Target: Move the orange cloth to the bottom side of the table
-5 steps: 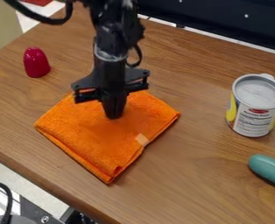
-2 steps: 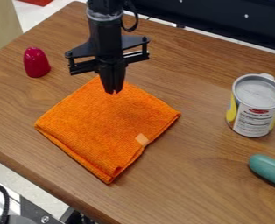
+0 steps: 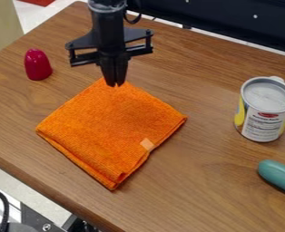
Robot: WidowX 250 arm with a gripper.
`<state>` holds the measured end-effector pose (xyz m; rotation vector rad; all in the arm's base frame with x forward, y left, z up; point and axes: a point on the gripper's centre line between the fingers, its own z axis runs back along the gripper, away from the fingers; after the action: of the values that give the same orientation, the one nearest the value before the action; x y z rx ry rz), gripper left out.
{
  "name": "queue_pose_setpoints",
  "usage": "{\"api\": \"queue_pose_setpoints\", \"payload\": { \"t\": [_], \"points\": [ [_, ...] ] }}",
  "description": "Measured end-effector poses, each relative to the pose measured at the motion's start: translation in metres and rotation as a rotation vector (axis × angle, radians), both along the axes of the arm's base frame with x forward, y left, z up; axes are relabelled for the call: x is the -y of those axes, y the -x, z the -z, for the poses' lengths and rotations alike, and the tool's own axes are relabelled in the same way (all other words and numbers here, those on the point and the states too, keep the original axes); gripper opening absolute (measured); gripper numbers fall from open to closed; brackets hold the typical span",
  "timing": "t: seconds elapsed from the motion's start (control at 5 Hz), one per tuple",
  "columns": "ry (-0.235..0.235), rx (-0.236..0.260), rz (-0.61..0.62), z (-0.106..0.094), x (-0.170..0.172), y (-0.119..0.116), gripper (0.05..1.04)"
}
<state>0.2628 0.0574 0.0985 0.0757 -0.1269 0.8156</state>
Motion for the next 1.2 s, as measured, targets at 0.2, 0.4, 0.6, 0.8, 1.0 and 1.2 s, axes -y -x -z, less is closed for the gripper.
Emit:
{"api": "queue_pose_setpoints", "payload": {
  "t": [0.2,0.4,0.6,0.8,1.0,1.2],
  "points": [
    [-0.042,0.026,0.193,0.003,-0.005,-0.017,0.053],
    [-0.118,0.034,0.409,0.002,-0.008,-0.042,0.064],
    [-0.126,0.053,0.423,0.002,-0.007,-0.061,0.195],
    [-0.127,0.041,0.398,0.004,-0.005,-0.083,0.424],
    [-0.141,0.087,0.43,0.001,-0.001,-0.097,0.719],
    [-0.114,0.106,0.438,0.002,0.012,-0.1,0.971]
  ]
}}
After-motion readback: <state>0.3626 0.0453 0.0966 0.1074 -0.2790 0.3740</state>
